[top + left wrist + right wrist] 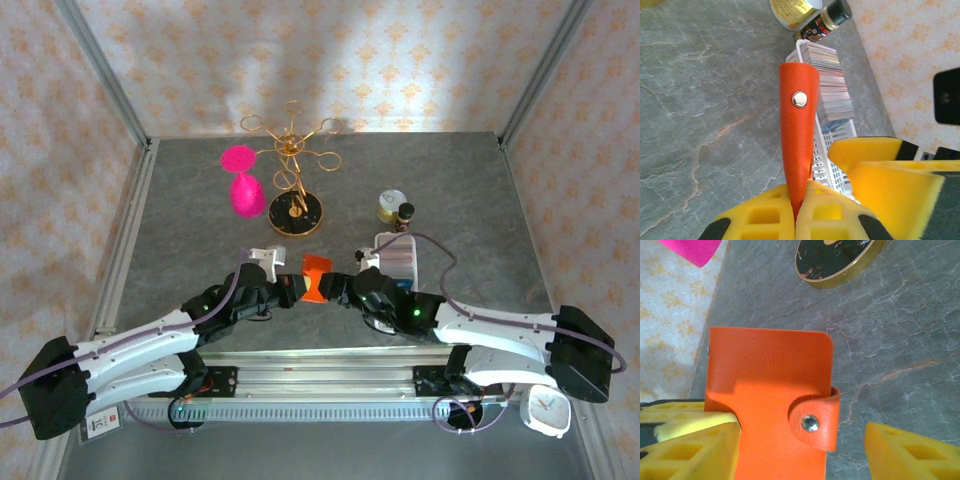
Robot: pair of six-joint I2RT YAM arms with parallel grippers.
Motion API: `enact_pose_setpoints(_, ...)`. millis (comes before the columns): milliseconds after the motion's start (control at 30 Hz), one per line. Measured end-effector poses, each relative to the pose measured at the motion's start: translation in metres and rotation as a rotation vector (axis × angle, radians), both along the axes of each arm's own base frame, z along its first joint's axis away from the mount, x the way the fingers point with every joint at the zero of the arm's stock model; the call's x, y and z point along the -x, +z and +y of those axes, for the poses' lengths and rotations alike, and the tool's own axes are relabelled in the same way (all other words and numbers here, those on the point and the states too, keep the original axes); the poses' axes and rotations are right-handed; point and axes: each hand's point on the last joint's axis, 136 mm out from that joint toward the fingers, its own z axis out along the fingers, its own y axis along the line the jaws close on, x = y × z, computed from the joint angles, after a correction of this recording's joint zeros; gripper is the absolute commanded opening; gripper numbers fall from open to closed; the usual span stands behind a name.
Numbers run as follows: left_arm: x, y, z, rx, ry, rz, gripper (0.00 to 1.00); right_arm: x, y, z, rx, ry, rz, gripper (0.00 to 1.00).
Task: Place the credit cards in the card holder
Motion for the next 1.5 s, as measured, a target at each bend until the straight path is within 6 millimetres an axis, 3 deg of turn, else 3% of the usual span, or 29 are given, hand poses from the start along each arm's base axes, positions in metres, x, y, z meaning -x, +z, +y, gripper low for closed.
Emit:
enact_pose_setpoints(233,0.000,0.005,0.001,0.009,0.003,-0.015,0.00,-0.010,-0.014,0.007,0.083,-0.028,0.024,0.66)
enact_pose_setpoints(533,0.000,0.006,0.017,-0.022,0.061,-0.023,0.00,-0.016,-0.033,0.009,0.173,-0.082,0.055,0.61)
enact_pose_setpoints(600,-0.001,0.008,0.020,-0.023,0.074,-0.032,0.00,-0.018,-0.038,0.004,0.199,-0.112,0.061,0.59)
enact_pose_setpoints(733,-0.003,0.020,0.024,0.003,0.099,-0.068,0.00,-0.020,-0.065,-0.025,0.340,-0.190,0.096,0.57)
enact_pose_setpoints(833,-0.005,0.024,0.027,0.003,0.114,-0.086,0.00,-0.019,-0.070,-0.038,0.386,-0.220,0.103,0.57)
enact_pose_setpoints(967,-0.006,0.025,0.030,-0.005,0.124,-0.095,0.00,-0.019,-0.057,-0.039,0.346,-0.211,0.079,0.57)
enact_pose_setpoints(1167,-0.005,0.030,0.031,0.007,0.127,-0.106,0.00,-0.011,-0.003,-0.032,0.095,-0.123,-0.036,0.58)
enact_pose_setpoints(1300,-0.004,0.032,0.029,0.024,0.114,-0.111,0.00,-0.005,0.021,-0.022,-0.022,-0.064,-0.084,0.56)
enact_pose_setpoints(1500,-0.002,0.032,0.023,0.042,0.084,-0.109,0.00,-0.004,0.022,-0.003,-0.025,0.005,-0.087,0.51)
